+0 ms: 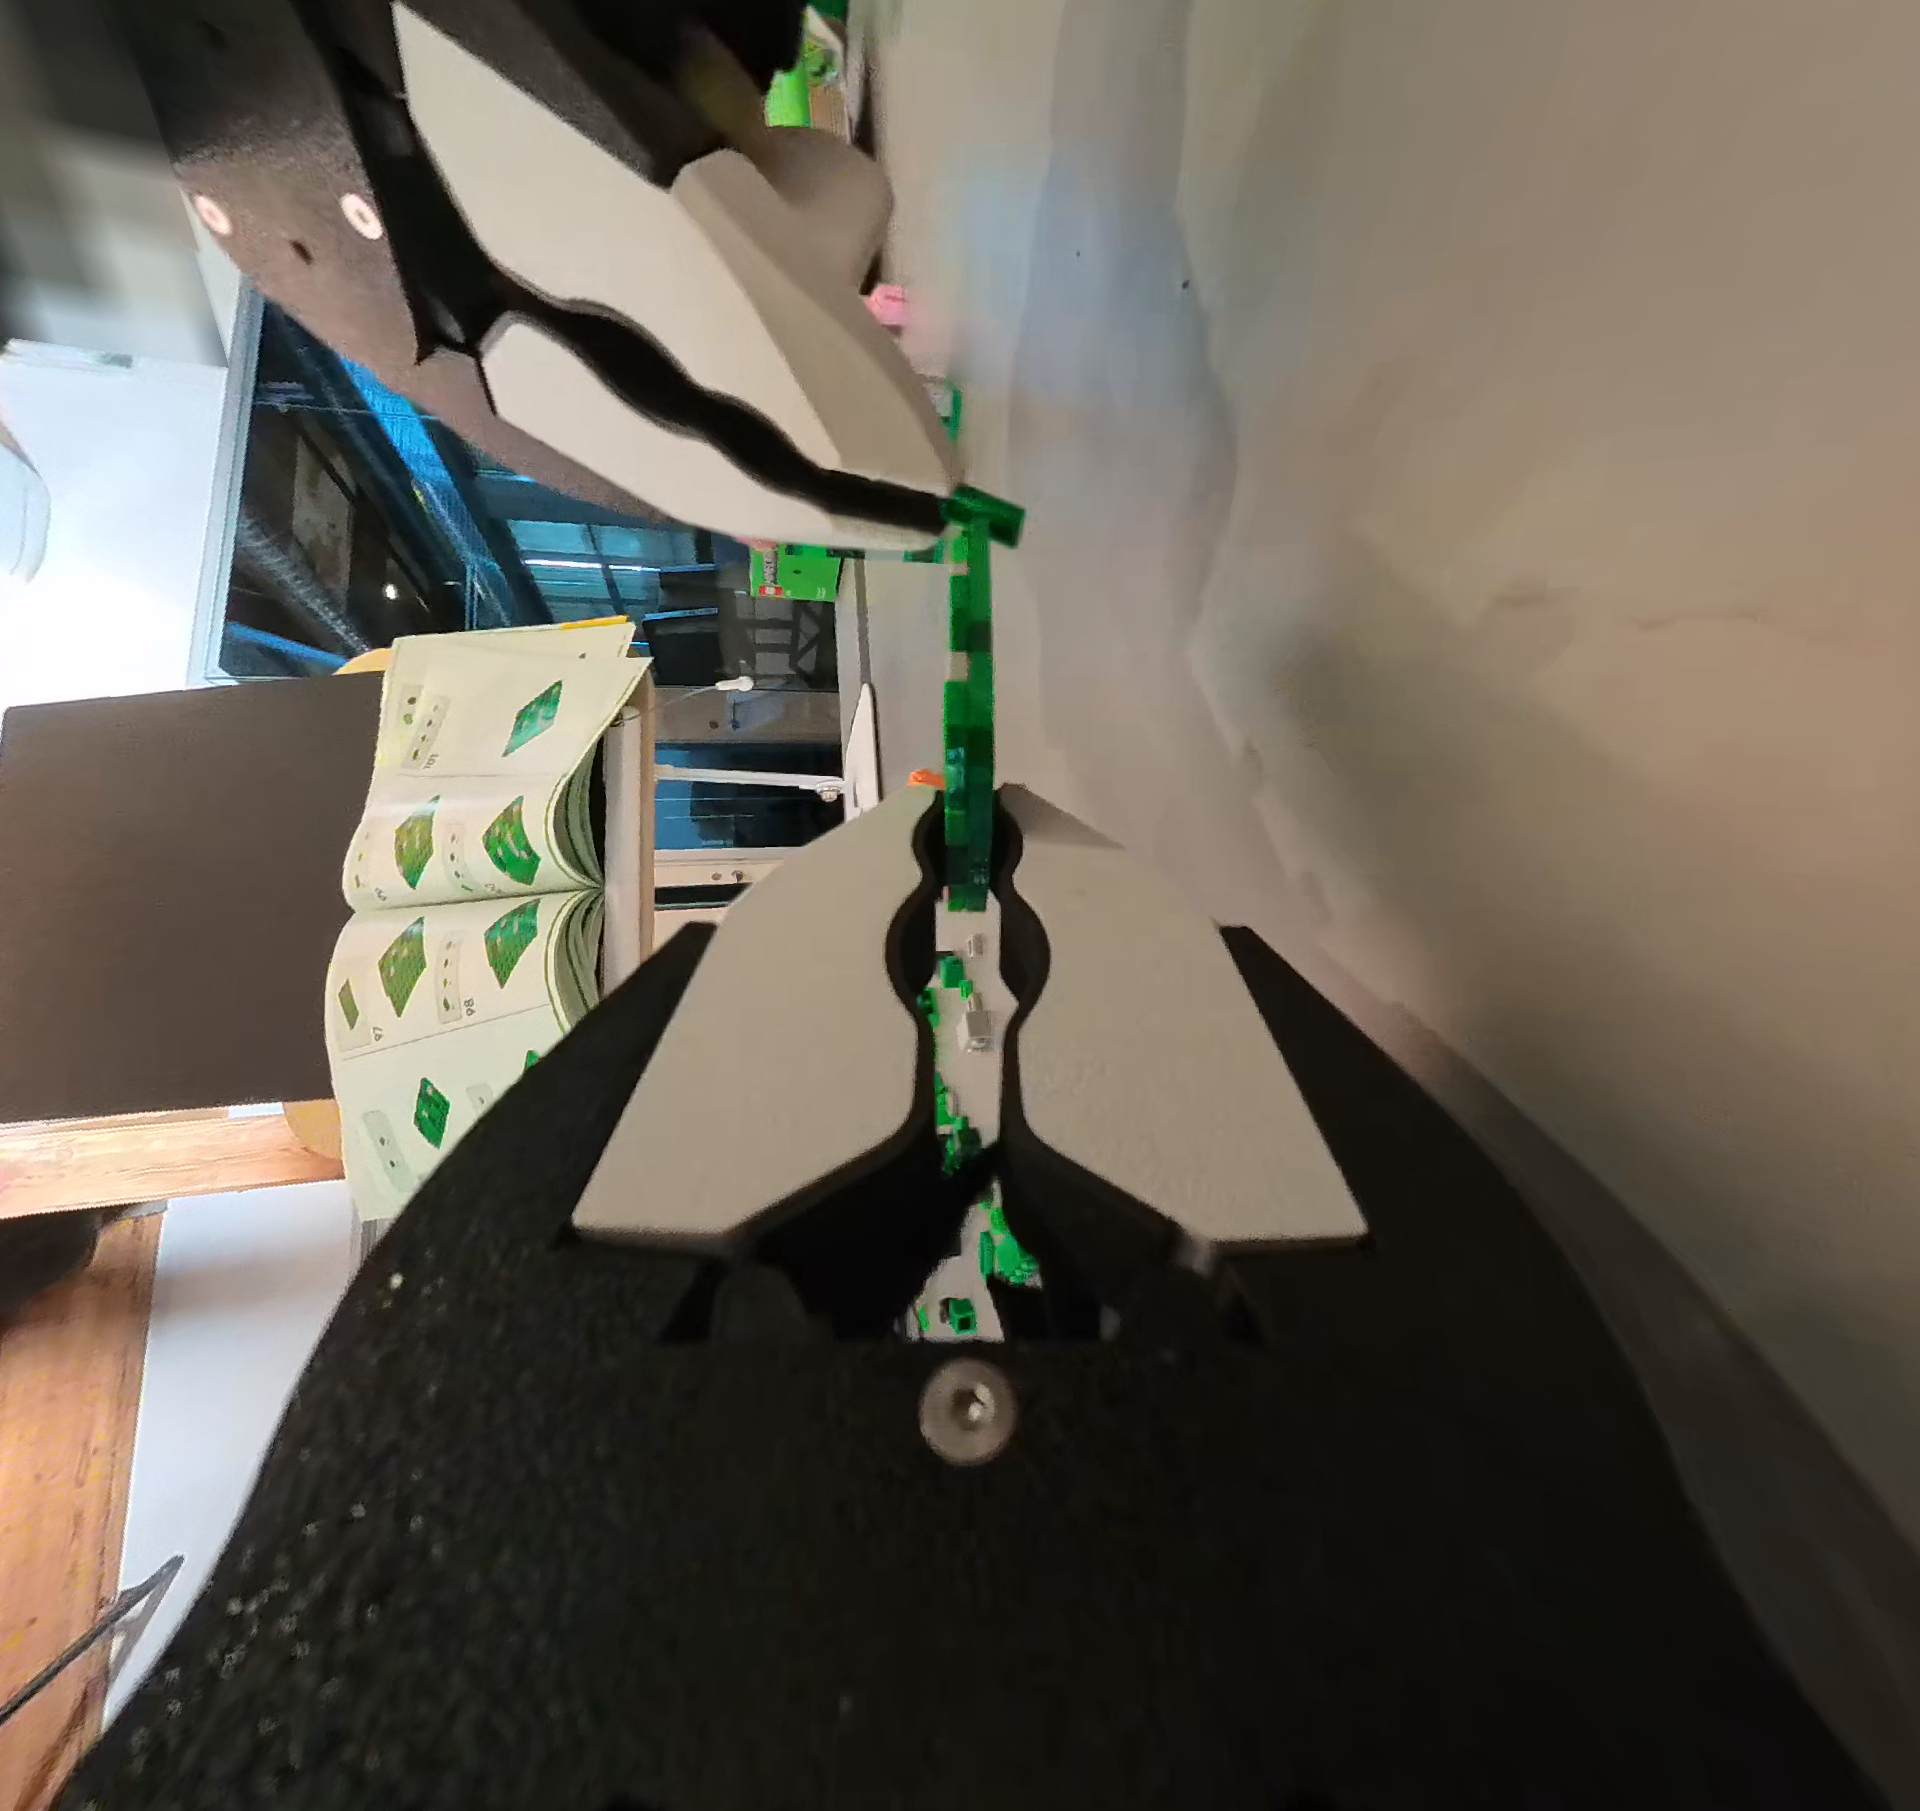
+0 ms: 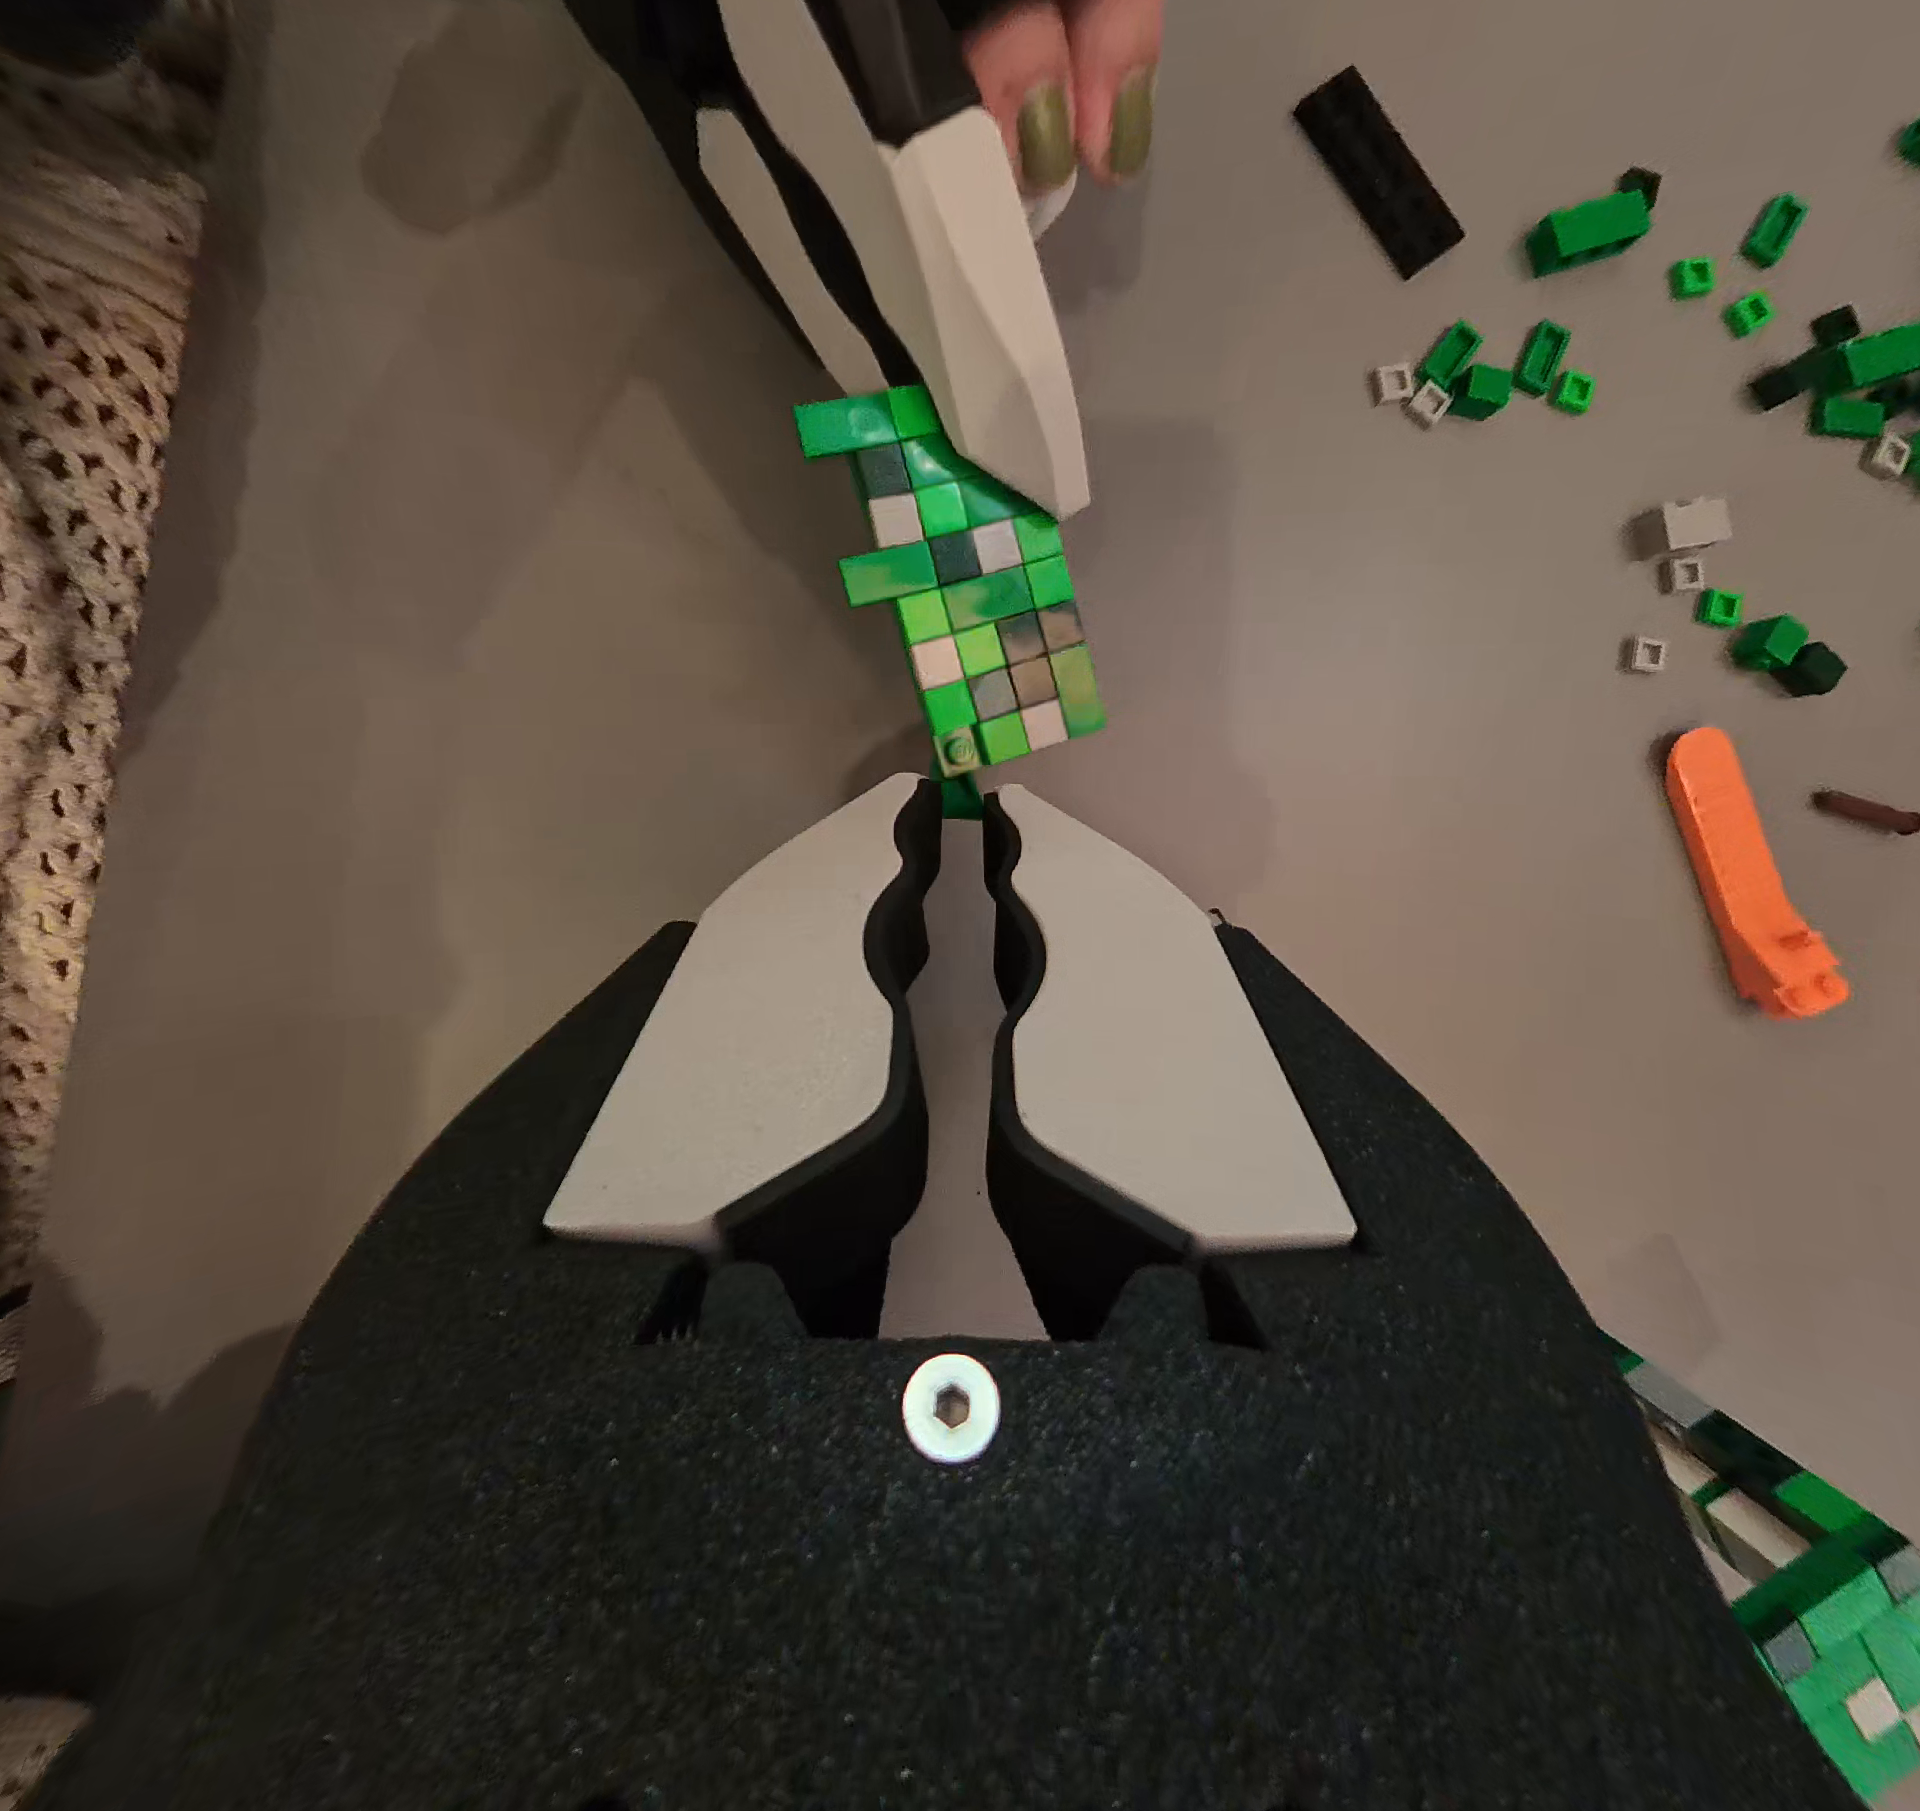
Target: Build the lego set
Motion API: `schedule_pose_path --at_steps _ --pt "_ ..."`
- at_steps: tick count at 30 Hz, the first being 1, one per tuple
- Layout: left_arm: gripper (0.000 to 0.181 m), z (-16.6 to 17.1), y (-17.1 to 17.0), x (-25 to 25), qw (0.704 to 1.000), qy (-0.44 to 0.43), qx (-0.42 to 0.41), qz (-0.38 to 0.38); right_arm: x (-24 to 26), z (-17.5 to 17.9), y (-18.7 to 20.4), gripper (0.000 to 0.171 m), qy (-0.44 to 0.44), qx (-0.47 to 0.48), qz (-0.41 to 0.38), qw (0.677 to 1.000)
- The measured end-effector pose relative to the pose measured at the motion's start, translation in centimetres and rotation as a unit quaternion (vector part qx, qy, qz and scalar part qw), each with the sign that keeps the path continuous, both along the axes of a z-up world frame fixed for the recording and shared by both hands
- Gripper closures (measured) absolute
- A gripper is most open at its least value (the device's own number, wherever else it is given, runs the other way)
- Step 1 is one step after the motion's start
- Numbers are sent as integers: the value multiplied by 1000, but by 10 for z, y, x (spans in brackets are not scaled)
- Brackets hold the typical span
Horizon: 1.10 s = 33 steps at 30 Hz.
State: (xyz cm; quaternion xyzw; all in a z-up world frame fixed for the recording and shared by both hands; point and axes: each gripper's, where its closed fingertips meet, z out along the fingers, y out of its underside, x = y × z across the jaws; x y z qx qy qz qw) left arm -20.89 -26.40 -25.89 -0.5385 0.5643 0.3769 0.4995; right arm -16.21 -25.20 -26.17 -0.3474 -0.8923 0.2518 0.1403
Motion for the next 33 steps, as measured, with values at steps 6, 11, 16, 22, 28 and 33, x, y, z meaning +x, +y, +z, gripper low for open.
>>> schedule_pose_path --at_steps 6,11,16,22,28,33 --pt "175 -14 1 -2 999 25 -31 0 -1 -4 9 164 -30 20 -9 999" --pt "175 -10 2 -22 999 33 -30 23 27 -24 37 164 -190 144 -9 971" --pt "175 -4 1 -28 999 27 -19 27 39 -30 43 164 -302 208 -17 930" --pt "175 -9 0 -22 999 33 -28 15 14 -40 33 164 -264 188 -43 945" --pt "175 -1 -1 -18 999 33 -5 11 10 -22 29 149 -115 75 -94 986" --pt "175 2 0 -12 999 46 12 13 22 -26 34 149 18 27 -114 993"
